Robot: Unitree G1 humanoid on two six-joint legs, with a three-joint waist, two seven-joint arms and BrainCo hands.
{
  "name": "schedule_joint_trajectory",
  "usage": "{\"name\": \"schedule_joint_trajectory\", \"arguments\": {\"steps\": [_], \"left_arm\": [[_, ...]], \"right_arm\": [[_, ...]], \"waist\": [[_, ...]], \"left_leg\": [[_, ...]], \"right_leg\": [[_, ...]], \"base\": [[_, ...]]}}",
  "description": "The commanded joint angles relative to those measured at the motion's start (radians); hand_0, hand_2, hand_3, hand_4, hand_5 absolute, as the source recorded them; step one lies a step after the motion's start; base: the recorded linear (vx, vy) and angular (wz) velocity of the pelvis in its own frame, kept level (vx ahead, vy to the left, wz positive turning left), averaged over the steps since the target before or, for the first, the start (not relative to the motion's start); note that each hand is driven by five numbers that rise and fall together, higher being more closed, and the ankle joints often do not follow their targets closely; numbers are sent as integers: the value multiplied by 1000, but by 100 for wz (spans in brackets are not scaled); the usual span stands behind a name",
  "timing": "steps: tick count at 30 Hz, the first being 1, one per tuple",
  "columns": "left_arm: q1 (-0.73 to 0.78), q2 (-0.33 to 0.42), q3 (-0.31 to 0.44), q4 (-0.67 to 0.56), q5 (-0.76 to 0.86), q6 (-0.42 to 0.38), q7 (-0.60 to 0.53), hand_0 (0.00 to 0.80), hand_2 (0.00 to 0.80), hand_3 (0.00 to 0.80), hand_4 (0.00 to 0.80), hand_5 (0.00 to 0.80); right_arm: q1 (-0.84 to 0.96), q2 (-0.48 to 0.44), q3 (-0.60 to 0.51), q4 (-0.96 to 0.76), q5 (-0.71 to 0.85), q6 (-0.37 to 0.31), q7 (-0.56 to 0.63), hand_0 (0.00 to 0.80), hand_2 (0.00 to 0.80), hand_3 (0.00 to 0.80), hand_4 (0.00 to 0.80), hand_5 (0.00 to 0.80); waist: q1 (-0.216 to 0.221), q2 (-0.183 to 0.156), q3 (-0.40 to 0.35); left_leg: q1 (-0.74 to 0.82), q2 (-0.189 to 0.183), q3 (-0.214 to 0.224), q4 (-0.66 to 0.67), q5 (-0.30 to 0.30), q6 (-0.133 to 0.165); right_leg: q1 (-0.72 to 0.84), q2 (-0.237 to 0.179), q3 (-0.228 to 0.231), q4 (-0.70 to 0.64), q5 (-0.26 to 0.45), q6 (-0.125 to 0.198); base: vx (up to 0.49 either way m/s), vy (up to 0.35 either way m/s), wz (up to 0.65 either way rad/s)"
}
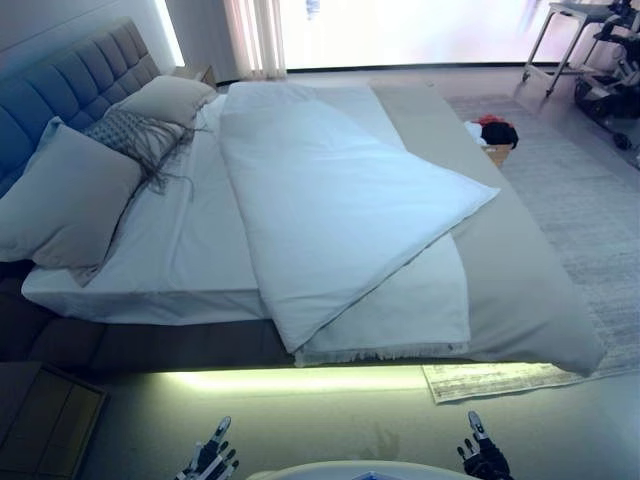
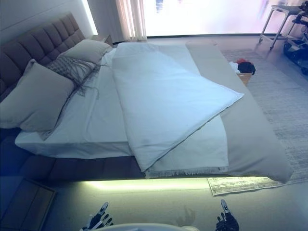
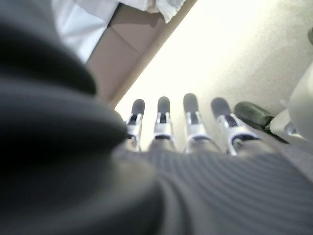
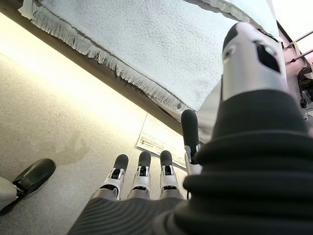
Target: Make the bed neatly
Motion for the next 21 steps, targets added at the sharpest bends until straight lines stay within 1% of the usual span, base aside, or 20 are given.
{"name": "schedule_joint_trajectory", "arguments": {"steps": [1, 5, 9, 14, 21], "left_arm": [[-66, -10, 2, 58, 5, -9, -21, 0, 0, 0, 0, 0], [-70, -11, 1, 60, 4, -1, -24, 0, 0, 0, 0, 0], [-68, -9, 5, 56, -9, 9, -51, 0, 0, 0, 0, 0], [-66, -8, 3, 53, -9, 9, -39, 0, 0, 0, 0, 0], [-67, -7, -1, 57, 14, 31, -12, 0, 0, 0, 0, 0]], "right_arm": [[-84, 10, -33, 61, 12, -10, 1, 0, 0, 0, 0, 0], [-86, 8, -33, 63, 13, -9, 4, 0, 0, 0, 0, 0], [-86, 6, -36, 66, 11, -7, 6, 0, 0, 0, 0, 0], [-88, 2, -40, 71, 7, -5, 7, 0, 0, 0, 0, 0], [-88, 2, -37, 66, -5, 3, 0, 0, 0, 0, 0, 0]], "waist": [[6, -23, 1], [6, -22, 3], [6, -21, 3], [7, -19, 3], [7, -19, 7]], "left_leg": [[-11, -22, -7, 0, -42, 21], [-12, -22, -7, 0, -43, 21], [-11, -23, -8, 0, -43, 21], [-11, -23, -10, 0, -43, 22], [-13, -22, -8, 0, -42, 21]], "right_leg": [[0, -17, -12, 8, 9, 52], [-1, -17, -12, 9, 8, 52], [1, -17, -12, 8, 8, 51], [1, -17, -13, 8, 7, 51], [-2, -17, -13, 10, 8, 52]], "base": [[0, 0, 0], [0, 0, 0], [0, 0, 0], [0, 0, 0], [0, 0, 0]]}}
